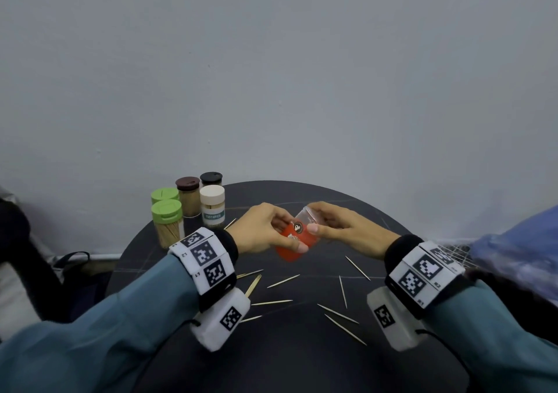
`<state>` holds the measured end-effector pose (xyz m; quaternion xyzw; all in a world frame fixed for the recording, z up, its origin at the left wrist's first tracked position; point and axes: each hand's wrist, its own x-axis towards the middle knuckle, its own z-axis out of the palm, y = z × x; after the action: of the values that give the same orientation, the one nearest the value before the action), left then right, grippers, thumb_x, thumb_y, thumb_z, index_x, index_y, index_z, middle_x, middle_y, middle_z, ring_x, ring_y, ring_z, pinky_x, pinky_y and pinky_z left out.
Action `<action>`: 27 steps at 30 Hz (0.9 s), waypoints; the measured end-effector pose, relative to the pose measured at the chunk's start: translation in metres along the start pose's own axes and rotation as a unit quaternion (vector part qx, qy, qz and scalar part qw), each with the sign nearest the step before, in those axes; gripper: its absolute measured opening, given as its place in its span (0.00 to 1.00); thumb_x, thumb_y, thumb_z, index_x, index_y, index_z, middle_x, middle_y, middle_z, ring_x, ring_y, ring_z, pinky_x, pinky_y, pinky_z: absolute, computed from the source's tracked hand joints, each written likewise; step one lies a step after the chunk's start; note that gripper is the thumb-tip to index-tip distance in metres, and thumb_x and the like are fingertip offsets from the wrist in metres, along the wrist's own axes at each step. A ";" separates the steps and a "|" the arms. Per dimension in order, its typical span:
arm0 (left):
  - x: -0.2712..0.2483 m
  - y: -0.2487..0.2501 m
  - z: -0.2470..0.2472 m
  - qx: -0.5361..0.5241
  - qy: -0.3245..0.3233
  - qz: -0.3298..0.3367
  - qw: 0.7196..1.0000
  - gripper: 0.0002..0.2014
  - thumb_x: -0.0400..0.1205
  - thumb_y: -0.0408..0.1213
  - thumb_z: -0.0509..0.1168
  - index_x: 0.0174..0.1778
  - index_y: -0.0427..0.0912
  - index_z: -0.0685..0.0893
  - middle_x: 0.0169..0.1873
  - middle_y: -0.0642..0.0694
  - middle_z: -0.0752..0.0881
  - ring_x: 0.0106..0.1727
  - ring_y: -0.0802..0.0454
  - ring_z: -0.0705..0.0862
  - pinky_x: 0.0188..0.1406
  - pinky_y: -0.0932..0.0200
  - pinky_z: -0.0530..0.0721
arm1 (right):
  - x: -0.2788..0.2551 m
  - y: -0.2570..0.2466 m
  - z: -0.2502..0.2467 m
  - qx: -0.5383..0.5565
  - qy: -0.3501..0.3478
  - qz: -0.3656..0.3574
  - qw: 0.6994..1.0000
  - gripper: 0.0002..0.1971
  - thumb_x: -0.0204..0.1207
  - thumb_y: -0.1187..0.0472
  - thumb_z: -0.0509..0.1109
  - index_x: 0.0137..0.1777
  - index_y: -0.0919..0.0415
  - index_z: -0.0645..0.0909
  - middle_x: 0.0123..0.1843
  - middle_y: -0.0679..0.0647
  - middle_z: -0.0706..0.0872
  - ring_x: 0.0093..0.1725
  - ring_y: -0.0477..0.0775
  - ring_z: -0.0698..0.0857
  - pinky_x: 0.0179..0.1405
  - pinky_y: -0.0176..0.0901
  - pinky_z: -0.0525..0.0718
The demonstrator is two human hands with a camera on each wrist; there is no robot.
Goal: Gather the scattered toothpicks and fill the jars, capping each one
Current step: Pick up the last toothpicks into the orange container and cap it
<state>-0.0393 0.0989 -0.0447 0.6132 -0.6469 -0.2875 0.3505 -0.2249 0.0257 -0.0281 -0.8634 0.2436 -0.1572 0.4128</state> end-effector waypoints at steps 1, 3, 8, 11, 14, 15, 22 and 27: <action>0.001 0.000 0.000 -0.018 -0.017 -0.002 1.000 0.20 0.67 0.39 0.80 0.53 0.42 0.86 0.47 0.47 0.90 0.51 0.54 0.87 0.58 0.59 0.83 | -0.003 0.000 -0.002 -0.001 -0.006 -0.004 1.000 0.20 0.79 0.57 0.65 0.70 0.57 0.71 0.65 0.52 0.82 0.65 0.48 0.81 0.65 0.42 0.79; 0.002 -0.001 0.001 -0.040 -0.040 -0.002 0.998 0.20 0.68 0.36 0.79 0.55 0.41 0.86 0.49 0.46 0.90 0.54 0.52 0.87 0.61 0.58 0.82 | -0.008 -0.001 -0.007 -0.012 -0.014 -0.009 1.000 0.21 0.78 0.59 0.67 0.70 0.54 0.70 0.66 0.52 0.81 0.65 0.47 0.80 0.67 0.41 0.77; 0.005 0.000 0.005 -0.049 -0.052 0.005 0.997 0.19 0.70 0.35 0.78 0.56 0.42 0.84 0.54 0.45 0.88 0.58 0.52 0.85 0.66 0.57 0.79 | -0.015 0.000 -0.017 0.027 0.040 -0.004 0.999 0.19 0.74 0.54 0.70 0.65 0.51 0.74 0.62 0.49 0.83 0.60 0.43 0.82 0.58 0.36 0.80; 0.007 0.000 0.006 -0.046 -0.041 0.010 0.998 0.20 0.70 0.37 0.78 0.56 0.46 0.82 0.54 0.48 0.86 0.60 0.52 0.83 0.68 0.54 0.78 | -0.014 0.008 -0.022 -0.018 0.112 0.030 0.993 0.16 0.76 0.53 0.70 0.62 0.51 0.73 0.59 0.50 0.83 0.58 0.50 0.83 0.54 0.37 0.78; 0.007 0.001 0.007 -0.041 -0.034 0.017 0.998 0.21 0.69 0.38 0.78 0.56 0.48 0.81 0.56 0.49 0.85 0.61 0.52 0.82 0.68 0.53 0.77 | -0.013 0.022 -0.030 -0.168 0.151 0.098 0.969 0.23 0.76 0.55 0.70 0.68 0.56 0.69 0.58 0.52 0.80 0.53 0.52 0.80 0.52 0.38 0.73; 0.008 0.002 0.008 -0.038 -0.032 0.019 0.999 0.21 0.69 0.37 0.78 0.57 0.47 0.81 0.56 0.49 0.85 0.61 0.52 0.82 0.67 0.55 0.77 | -0.013 0.027 -0.033 -0.209 0.149 0.130 0.958 0.26 0.75 0.54 0.71 0.69 0.58 0.67 0.58 0.54 0.80 0.53 0.53 0.79 0.52 0.39 0.73; 0.009 0.002 0.013 -0.030 -0.024 0.024 0.999 0.23 0.70 0.37 0.78 0.59 0.46 0.80 0.57 0.51 0.85 0.60 0.57 0.81 0.62 0.64 0.76 | -0.020 0.065 -0.047 -0.410 0.011 0.346 0.844 0.28 0.70 0.51 0.73 0.67 0.59 0.70 0.65 0.59 0.79 0.62 0.59 0.80 0.59 0.47 0.79; 0.010 0.004 0.013 -0.032 -0.010 0.030 0.999 0.24 0.70 0.37 0.78 0.61 0.44 0.81 0.56 0.50 0.85 0.59 0.58 0.82 0.57 0.72 0.76 | -0.023 0.072 -0.042 -0.467 0.012 0.346 0.813 0.36 0.70 0.48 0.73 0.74 0.58 0.62 0.73 0.55 0.72 0.72 0.57 0.72 0.67 0.51 0.75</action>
<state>-0.0521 0.0884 -0.0483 0.5794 -0.6590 -0.3034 0.3715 -0.2849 -0.0277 -0.0613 -0.8092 0.5753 0.1185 -0.0164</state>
